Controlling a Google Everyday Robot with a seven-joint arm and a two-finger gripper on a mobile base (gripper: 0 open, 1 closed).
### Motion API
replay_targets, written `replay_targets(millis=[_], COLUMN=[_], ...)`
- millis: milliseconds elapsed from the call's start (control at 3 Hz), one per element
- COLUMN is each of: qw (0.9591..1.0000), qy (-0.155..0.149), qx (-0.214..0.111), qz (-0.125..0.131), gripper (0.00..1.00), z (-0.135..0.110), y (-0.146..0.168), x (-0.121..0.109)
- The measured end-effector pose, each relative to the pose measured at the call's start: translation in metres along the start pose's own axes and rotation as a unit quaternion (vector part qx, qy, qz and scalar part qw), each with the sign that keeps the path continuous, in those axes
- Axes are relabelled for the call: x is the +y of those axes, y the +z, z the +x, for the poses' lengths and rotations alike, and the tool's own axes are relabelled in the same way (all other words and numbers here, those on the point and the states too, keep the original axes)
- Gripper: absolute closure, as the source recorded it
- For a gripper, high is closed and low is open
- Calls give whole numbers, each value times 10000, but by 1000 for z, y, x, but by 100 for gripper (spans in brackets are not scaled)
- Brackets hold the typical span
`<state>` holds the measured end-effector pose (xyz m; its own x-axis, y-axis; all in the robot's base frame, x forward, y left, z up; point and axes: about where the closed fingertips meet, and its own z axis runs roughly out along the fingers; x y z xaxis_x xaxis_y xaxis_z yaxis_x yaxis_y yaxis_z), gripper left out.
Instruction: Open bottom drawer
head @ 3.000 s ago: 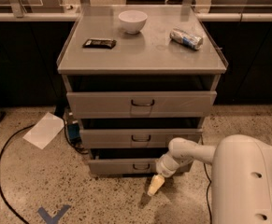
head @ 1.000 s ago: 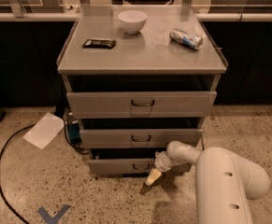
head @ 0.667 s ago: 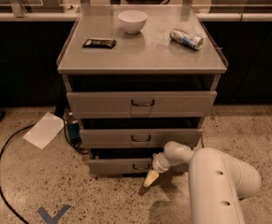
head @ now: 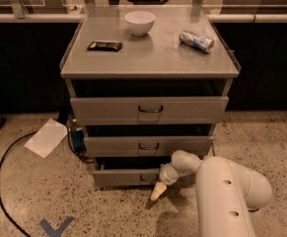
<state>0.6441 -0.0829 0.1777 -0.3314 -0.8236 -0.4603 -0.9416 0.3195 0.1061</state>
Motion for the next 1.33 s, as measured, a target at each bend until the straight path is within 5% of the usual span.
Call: replay_targets(millis=[667, 1333], qw=[9991, 9986], qy=[45, 68], qx=[77, 132], qz=[-426, -506], gripper=[0, 0], z=[7, 12], y=[-3, -1], x=[51, 62])
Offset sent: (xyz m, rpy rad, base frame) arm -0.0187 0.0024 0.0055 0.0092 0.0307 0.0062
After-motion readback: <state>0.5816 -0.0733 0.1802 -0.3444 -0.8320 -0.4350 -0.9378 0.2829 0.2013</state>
